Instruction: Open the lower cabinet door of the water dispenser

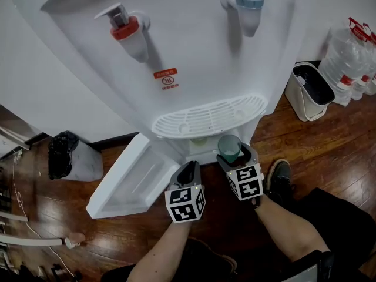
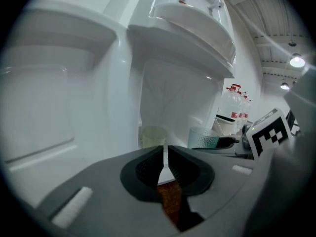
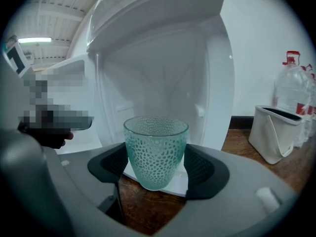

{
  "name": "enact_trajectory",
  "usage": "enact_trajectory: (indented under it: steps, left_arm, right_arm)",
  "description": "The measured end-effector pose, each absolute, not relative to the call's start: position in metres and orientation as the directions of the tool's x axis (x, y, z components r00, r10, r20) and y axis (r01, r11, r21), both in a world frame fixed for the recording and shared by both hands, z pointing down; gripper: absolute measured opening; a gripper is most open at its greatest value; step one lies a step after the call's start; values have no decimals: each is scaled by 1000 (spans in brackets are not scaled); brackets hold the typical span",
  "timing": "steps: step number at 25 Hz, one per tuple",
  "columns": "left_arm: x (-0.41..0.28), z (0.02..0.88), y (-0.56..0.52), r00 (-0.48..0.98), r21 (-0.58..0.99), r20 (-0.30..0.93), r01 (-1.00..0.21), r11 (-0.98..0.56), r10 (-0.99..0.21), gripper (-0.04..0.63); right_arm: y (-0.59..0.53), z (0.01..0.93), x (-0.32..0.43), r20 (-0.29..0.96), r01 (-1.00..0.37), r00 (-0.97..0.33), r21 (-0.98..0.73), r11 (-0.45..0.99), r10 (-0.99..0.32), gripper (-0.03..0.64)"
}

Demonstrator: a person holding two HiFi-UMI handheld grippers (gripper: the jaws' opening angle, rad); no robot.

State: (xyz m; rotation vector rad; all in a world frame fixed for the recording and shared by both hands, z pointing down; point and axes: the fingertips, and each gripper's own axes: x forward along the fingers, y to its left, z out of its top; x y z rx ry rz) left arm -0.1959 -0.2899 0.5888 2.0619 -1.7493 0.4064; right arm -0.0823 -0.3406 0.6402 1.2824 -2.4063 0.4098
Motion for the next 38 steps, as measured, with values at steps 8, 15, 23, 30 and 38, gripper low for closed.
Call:
enact_trajectory:
  steps: [8,15,23,30,38]
  left_arm:
    - [-184,614,-296,188,140,493,-981,-136,-850,86]
    - [-187,626,-310,162,130,513,-985,-111,-843,86]
    - [-194,637,-313,141,114,512,-989,-96,-847,84]
    - [-198,628,-327,103,81,452,-994,-74,-886,84]
    - [-199,638,-327,136,46,439,-991,-129,-888,84]
  right_arm:
    - [-363,658,-87,458,-850,-491,-65,523,-741,356]
    - [-383,670,-94,462,-852,-494,-85,517,-737,354]
    - [-399,672,-100,418,-872,-470,-80,483,-777,354]
    - [-410,672,-104,392,-883,-450,-64,465,-802,354]
    - [-421,675,-110,383,-887,-438,-39,460,-813,354]
